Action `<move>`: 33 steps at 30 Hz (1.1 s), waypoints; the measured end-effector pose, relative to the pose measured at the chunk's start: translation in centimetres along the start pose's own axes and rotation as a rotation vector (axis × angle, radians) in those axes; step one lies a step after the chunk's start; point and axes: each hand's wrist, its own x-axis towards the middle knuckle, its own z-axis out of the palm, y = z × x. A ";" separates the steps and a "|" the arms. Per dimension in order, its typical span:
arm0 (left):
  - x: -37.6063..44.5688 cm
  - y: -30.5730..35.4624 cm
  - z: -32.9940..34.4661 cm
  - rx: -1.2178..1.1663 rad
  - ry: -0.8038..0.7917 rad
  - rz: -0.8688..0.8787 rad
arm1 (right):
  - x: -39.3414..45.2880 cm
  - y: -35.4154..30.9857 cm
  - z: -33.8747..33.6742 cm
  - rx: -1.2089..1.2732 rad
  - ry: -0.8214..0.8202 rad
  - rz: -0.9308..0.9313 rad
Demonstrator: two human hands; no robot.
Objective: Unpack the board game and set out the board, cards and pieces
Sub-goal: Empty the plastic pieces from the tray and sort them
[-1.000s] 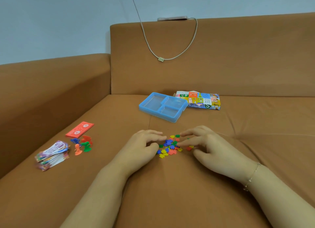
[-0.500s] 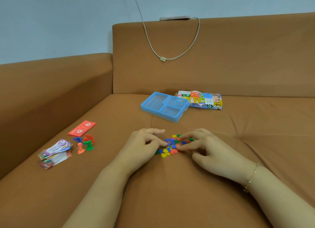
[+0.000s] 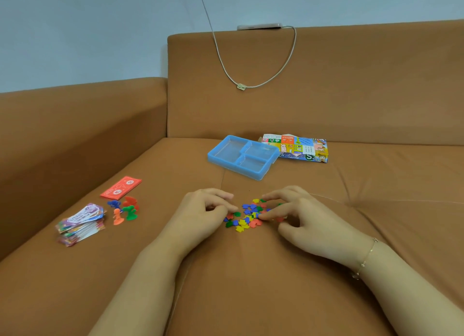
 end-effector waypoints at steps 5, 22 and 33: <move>0.0 -0.2 -0.1 -0.021 -0.087 -0.045 | 0.0 -0.4 0.2 -0.012 0.003 -0.015; -0.7 -0.3 -1.4 0.037 -0.020 -0.039 | -0.7 -0.8 -0.2 -0.026 -0.023 0.016; -0.8 0.2 -0.7 0.024 -0.087 -0.008 | -0.3 -1.1 0.1 -0.081 -0.036 0.035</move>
